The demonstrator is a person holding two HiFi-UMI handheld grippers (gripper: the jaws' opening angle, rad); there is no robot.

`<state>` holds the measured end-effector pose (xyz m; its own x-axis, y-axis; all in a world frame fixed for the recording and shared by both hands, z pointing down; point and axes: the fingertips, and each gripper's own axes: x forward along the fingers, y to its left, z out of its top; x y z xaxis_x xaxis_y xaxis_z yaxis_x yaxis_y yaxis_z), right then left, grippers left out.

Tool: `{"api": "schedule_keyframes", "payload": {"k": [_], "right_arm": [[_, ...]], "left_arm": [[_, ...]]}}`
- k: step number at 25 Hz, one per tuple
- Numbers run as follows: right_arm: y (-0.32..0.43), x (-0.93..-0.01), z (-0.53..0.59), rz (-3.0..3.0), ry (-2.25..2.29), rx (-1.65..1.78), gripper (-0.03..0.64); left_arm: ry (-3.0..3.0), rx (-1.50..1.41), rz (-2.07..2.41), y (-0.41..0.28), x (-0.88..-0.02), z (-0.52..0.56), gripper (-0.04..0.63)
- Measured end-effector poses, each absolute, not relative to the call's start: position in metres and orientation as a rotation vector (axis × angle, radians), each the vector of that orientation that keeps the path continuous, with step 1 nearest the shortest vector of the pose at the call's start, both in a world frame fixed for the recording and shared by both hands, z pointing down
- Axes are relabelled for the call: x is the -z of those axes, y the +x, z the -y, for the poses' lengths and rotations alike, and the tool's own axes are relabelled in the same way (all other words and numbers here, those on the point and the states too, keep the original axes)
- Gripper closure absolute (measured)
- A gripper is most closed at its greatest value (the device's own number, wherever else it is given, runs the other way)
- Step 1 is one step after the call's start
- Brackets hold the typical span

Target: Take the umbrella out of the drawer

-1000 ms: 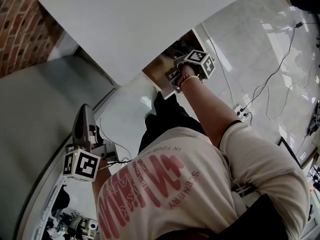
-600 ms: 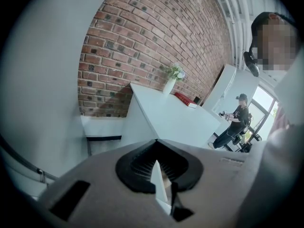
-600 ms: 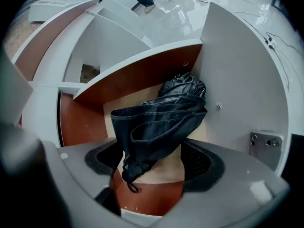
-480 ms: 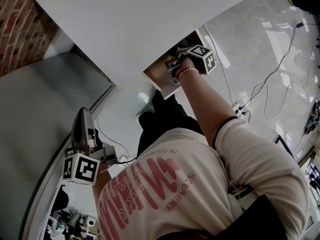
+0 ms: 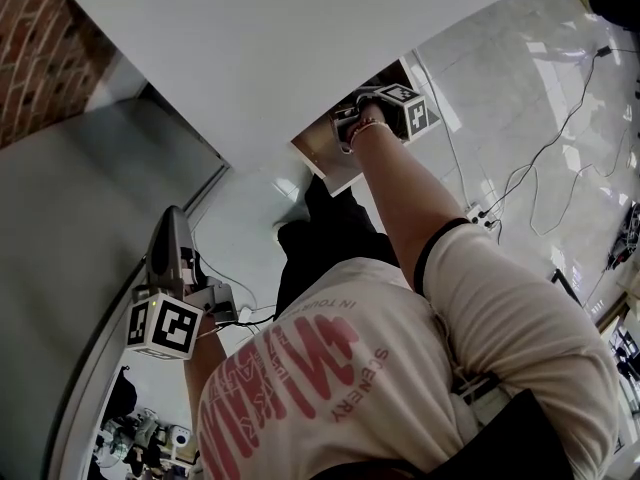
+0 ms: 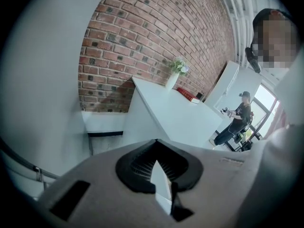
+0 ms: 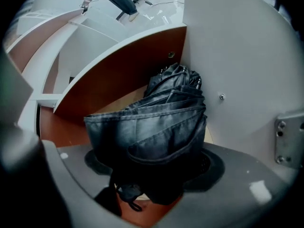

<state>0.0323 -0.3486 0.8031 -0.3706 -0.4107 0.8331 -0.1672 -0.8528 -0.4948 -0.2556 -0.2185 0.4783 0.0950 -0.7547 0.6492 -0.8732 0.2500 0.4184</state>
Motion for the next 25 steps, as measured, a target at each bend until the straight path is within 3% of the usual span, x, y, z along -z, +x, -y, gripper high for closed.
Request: {"api": "schedule_keyframes", "payload": {"k": [25], "right_arm": [[0.027, -0.836, 0.354, -0.689, -1.783, 2.227, 0.215]], "left_arm": [[1.482, -0.227, 1.635, -0.225, -0.542, 0.215, 0.592]]}}
